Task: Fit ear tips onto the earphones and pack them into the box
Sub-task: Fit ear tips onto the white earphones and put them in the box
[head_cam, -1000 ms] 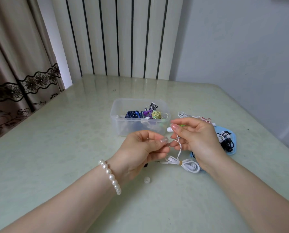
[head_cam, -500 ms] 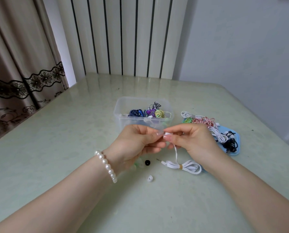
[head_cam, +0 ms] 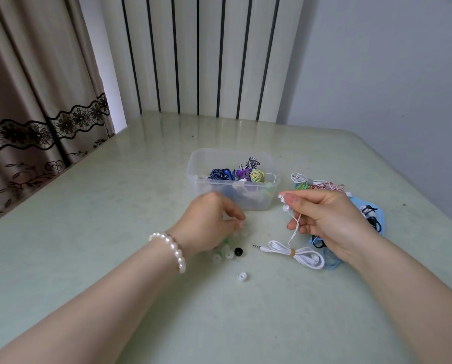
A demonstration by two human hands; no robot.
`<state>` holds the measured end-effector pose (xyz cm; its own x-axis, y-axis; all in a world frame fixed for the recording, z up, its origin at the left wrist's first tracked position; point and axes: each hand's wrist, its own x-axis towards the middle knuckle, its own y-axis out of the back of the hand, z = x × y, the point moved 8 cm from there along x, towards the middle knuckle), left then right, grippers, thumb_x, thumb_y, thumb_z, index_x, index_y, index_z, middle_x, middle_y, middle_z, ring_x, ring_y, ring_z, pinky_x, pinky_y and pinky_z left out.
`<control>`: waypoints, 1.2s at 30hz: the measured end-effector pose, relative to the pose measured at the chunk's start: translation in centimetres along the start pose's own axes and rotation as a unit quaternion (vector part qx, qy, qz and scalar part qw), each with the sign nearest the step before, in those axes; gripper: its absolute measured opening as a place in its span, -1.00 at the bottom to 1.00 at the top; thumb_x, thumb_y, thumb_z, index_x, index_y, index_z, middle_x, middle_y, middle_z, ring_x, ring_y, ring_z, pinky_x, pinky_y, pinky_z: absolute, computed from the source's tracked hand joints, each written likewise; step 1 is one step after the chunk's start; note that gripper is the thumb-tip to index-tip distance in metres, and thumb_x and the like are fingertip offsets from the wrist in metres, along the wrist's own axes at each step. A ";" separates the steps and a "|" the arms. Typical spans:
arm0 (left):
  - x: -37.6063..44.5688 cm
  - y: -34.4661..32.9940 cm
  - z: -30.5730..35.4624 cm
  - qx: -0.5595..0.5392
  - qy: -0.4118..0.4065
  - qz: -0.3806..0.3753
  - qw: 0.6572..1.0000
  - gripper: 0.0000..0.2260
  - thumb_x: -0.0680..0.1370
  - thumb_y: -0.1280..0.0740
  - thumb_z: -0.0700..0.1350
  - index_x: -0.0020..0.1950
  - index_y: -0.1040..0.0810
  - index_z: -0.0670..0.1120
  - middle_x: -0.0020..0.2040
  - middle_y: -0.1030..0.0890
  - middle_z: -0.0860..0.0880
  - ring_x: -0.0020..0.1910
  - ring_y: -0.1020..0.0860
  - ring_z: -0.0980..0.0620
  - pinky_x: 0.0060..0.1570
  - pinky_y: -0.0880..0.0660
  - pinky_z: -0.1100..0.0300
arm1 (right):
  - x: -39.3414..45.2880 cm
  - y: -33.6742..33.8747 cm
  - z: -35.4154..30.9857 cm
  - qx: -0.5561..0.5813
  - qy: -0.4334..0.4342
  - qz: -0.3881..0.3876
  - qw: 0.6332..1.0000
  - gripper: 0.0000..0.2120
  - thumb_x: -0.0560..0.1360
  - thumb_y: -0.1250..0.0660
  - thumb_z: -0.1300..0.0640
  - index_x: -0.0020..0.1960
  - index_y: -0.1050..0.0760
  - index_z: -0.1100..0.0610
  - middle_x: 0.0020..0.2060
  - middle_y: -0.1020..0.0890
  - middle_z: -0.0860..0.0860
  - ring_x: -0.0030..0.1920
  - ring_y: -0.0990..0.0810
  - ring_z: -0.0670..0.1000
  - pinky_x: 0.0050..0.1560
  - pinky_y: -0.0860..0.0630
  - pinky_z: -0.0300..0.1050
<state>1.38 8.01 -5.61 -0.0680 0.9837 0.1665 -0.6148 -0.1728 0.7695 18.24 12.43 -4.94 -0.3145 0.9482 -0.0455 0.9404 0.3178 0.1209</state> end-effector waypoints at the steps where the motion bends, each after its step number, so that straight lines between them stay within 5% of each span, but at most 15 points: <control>1: -0.1 -0.6 0.4 0.040 -0.020 -0.003 0.999 -0.82 0.45 -0.41 -0.07 0.04 -0.64 -0.02 -0.06 -0.55 0.05 -0.09 -0.44 0.12 -0.11 -0.29 0.39 | 0.0 -0.1 0.1 -0.005 -0.005 -0.004 1.000 -0.92 0.41 -0.36 0.17 -0.12 -0.61 0.09 -0.41 -0.43 0.07 -0.52 -0.54 -0.06 -0.50 -0.40 -0.34; 4: -0.2 -1.6 1.0 0.100 -0.044 -0.015 0.994 -0.74 0.48 -0.37 -0.06 0.17 -0.58 0.01 0.13 -0.48 -0.04 0.19 -0.37 -0.01 0.08 -0.21 0.36 | -0.1 -0.4 0.4 -0.017 -0.013 -0.012 1.000 -0.91 0.38 -0.37 0.14 -0.12 -0.61 0.09 -0.39 -0.42 0.09 -0.54 -0.55 -0.05 -0.53 -0.39 -0.33; 9: -0.3 -1.6 1.3 0.095 -0.059 -0.002 0.994 -0.82 0.49 -0.35 -0.12 0.08 -0.63 0.00 0.10 -0.49 -0.05 0.17 -0.38 -0.03 0.06 -0.22 0.36 | -0.3 -0.7 0.8 -0.011 -0.036 -0.020 0.999 -0.89 0.40 -0.37 0.11 -0.10 -0.60 0.11 -0.43 -0.43 0.03 -0.53 -0.57 0.00 -0.53 -0.40 -0.30; 14: -0.3 -1.4 1.3 0.072 -0.065 0.010 0.995 -0.90 0.46 -0.38 -0.12 -0.05 -0.65 -0.04 -0.02 -0.55 -0.02 0.03 -0.45 0.01 -0.04 -0.27 0.33 | -0.3 -1.1 1.2 -0.003 -0.050 -0.023 0.998 -0.92 0.42 -0.36 0.14 -0.12 -0.60 0.13 -0.49 -0.43 0.01 -0.53 -0.59 0.01 -0.57 -0.40 -0.32; 18: -0.2 -0.7 0.5 -0.130 0.016 0.033 0.991 -0.94 0.43 -0.43 -0.18 -0.23 -0.60 -0.07 -0.31 -0.57 0.08 -0.38 -0.49 0.20 -0.23 -0.43 0.32 | 0.0 -0.5 1.0 -0.027 -0.025 0.001 0.999 -0.95 0.41 -0.38 0.15 -0.20 -0.61 0.11 -0.51 -0.41 0.02 -0.56 -0.42 -0.08 -0.61 -0.29 -0.32; 23: -0.7 -1.6 0.4 -0.469 0.119 -0.005 0.875 -0.91 0.42 -0.37 -0.39 -0.22 -0.54 -0.23 -0.41 -0.60 -0.08 -0.45 -0.58 0.12 -0.37 -0.53 0.33 | -0.2 -0.4 -0.7 -0.039 0.064 0.016 0.997 -0.96 0.39 -0.41 0.22 -0.18 -0.62 0.12 -0.54 -0.53 -0.13 -0.50 -0.42 -0.20 -0.47 -0.33 -0.40; 29: -1.3 -3.2 0.7 -0.645 0.201 -0.068 0.734 -0.88 0.44 -0.28 -0.43 -0.07 -0.56 -0.35 -0.28 -0.66 -0.20 -0.31 -0.66 0.01 -0.24 -0.60 0.26 | -0.8 -1.3 -2.0 -0.037 0.136 -0.016 0.990 -0.91 0.41 -0.36 0.34 -0.15 -0.60 0.21 -0.44 -0.63 -0.03 -0.43 -0.57 -0.23 -0.33 -0.41 -0.49; 36: -1.7 -3.8 1.4 -0.672 0.213 -0.093 0.703 -0.78 0.48 -0.20 -0.45 0.09 -0.51 -0.38 -0.12 -0.66 -0.24 -0.21 -0.67 -0.01 -0.22 -0.60 0.26 | -0.5 -1.5 -1.9 -0.068 0.148 -0.025 0.986 -0.79 0.43 -0.34 0.32 -0.07 -0.59 0.05 -0.26 -0.66 -0.04 -0.26 -0.61 -0.24 -0.12 -0.47 -0.46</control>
<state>4.90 6.95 -7.91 0.0590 0.9581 -0.2802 -0.8119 -0.1173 -0.5719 16.71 11.44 -3.27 -0.4030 0.8849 0.2336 0.9030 0.3429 0.2590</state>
